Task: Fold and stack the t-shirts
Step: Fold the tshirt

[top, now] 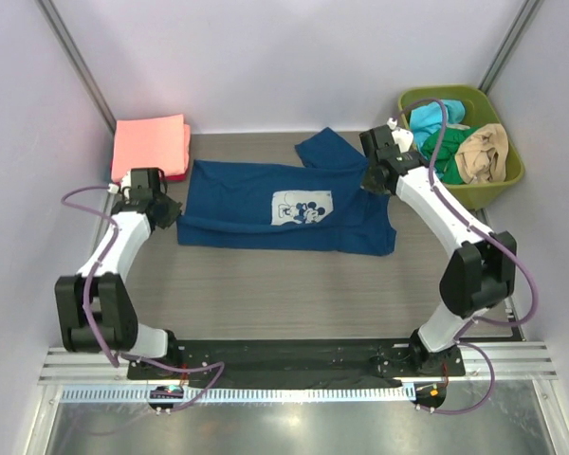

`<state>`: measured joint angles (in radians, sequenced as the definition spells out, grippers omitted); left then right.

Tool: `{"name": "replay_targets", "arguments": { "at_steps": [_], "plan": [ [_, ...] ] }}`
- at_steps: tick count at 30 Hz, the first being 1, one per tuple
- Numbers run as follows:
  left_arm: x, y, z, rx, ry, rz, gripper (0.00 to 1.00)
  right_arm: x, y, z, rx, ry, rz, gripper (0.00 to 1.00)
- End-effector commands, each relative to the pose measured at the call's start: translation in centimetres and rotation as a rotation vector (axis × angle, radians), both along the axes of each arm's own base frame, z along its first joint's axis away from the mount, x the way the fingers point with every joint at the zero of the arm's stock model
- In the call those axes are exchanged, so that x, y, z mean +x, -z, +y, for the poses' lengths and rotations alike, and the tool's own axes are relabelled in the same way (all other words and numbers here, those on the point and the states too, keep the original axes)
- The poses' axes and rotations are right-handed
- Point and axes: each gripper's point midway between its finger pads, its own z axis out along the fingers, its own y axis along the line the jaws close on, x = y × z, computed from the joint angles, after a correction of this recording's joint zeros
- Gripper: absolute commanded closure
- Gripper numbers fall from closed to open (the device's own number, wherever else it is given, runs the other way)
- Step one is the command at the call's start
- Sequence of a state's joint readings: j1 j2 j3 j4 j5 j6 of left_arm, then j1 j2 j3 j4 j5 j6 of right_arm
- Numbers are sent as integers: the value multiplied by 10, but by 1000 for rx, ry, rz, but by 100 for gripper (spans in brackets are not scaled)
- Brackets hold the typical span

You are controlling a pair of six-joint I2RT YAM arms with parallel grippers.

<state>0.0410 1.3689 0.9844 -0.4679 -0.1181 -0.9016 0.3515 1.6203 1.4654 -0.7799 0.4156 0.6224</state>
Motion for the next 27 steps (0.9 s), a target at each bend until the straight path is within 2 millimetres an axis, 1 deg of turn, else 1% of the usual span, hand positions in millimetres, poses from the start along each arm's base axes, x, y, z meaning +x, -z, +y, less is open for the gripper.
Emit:
{"name": "replay_targets", "arguments": {
  "at_steps": [1,2,3,4,5,6,7,8,9,10,11,12,13,14,15,16,17,18,19,20,21,22,23,24,25,26,27],
  "plan": [
    [37,-14,8,26,2,-64,100,36,-26,-8,-1,-19,-81,99],
    [42,-10,9,26,4,-55,100,44,-31,-8,7,-19,-95,99],
    [46,0,10,23,2,-26,100,51,-24,-13,-2,-10,-77,99],
    [54,-2,11,23,4,-32,100,56,-23,-13,-3,-10,-76,99],
    [59,0,10,20,6,-27,100,64,-27,-13,-1,-7,-90,99],
    [64,11,11,17,7,-3,100,70,-16,-14,-6,-4,-67,99],
    [68,14,11,17,10,-1,100,75,-13,-17,-9,3,-63,99],
    [78,8,9,6,24,-17,100,79,-10,-18,-9,7,-58,99],
    [85,13,7,5,42,-7,99,86,-9,-18,-8,10,-60,99],
    [93,30,4,-6,59,30,98,93,5,-21,-14,20,-34,99],
    [113,22,2,-14,86,13,97,105,4,-19,-5,22,-46,99],
    [114,28,2,-21,95,72,89,113,7,-19,2,23,-43,96],
    [119,61,0,-34,128,167,85,120,36,-21,-10,30,24,85],
    [150,28,-2,-48,155,105,83,142,13,-27,7,50,-32,51],
    [136,36,-6,-82,172,205,76,142,16,-33,-1,63,11,35],
    [139,37,-7,-78,196,218,71,149,17,-35,2,67,20,25],
    [142,26,-10,-85,216,195,64,163,3,-35,11,59,-14,18],
    [138,20,-9,-79,217,187,55,162,-4,-34,10,46,-13,17],
    [132,18,-8,-67,218,185,52,157,-10,-33,12,38,-12,16],
    [129,-7,-7,-46,218,118,47,142,-17,-32,18,23,-8,15],
    [109,10,-7,-43,213,164,45,132,-17,-32,27,18,-5,15],
    [100,10,-3,-28,201,164,45,130,-21,-30,45,12,-43,15],
    [90,-10,-4,-21,193,112,44,103,13,-31,48,6,44,15],
    [84,-7,-4,-22,188,91,44,86,-9,-27,96,-11,-11,15],
    [61,15,-6,-39,179,134,44,80,-12,-23,130,-29,-51,16],
    [51,22,-9,-55,168,131,44,52,25,-24,140,-33,36,16],
    [50,11,-10,-53,165,61,44,37,12,-22,171,-39,-3,17]
  ]
}}
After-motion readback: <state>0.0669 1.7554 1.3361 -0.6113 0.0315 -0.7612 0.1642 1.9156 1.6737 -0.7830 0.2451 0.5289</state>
